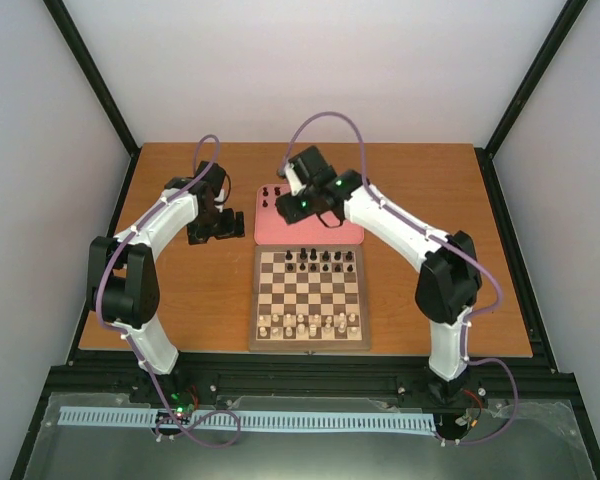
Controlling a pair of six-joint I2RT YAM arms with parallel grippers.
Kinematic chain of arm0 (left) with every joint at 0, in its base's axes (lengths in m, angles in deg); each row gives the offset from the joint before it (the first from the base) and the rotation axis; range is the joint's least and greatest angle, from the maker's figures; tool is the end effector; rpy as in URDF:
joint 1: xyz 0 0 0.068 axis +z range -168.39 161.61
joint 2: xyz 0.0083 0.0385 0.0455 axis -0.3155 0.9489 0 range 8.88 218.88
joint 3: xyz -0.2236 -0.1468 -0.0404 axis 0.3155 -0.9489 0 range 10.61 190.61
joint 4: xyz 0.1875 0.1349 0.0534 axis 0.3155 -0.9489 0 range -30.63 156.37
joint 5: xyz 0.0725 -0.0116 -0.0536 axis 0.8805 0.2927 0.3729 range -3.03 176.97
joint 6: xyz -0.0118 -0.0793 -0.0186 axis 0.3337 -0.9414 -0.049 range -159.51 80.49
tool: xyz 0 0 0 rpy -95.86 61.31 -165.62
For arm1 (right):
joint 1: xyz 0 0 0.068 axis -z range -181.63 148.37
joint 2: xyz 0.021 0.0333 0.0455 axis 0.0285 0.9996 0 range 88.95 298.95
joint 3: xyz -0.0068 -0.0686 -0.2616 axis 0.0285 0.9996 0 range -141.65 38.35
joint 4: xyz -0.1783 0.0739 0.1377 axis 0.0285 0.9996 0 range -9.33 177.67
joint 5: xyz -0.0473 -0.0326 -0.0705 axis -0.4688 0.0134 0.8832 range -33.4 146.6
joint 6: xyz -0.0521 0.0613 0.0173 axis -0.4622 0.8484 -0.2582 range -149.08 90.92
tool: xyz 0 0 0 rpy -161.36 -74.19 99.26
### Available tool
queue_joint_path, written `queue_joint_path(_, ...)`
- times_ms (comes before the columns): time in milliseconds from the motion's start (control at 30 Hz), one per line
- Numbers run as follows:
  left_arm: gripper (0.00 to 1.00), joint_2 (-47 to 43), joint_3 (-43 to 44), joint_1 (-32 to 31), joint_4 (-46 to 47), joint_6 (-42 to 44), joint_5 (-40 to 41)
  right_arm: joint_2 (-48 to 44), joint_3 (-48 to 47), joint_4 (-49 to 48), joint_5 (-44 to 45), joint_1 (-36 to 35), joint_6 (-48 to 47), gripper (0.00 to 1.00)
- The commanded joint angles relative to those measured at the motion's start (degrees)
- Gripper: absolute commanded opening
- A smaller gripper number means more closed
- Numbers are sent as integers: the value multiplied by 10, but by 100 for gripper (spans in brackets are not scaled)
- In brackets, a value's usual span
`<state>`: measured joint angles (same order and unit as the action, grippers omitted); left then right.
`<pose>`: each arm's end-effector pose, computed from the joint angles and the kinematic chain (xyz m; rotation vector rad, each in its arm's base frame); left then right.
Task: Set up the chess pieces on the board
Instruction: Pick up the chess piece from the storage box.
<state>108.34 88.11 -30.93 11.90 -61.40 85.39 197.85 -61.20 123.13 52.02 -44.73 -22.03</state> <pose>0.3143 -0.0718 0.2039 -0.2331 2.9109 -0.1412 0.3031 0.2914 0.2704 -0.8166 2.3966 0.4631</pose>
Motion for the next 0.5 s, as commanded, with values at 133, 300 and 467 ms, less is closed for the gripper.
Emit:
queue_joint_path(133, 100, -17, 30, 3, -11, -4, -12, 204, -194, -58, -9, 71, 24, 59)
queue_joint_path(300, 100, -12, 38, 3, -11, -9, -24, 316, -324, -57, -28, 79, 30, 59)
queue_joint_path(467, 100, -6, 33, 3, -6, -12, -27, 361, -337, -75, -32, 80, 48, 58)
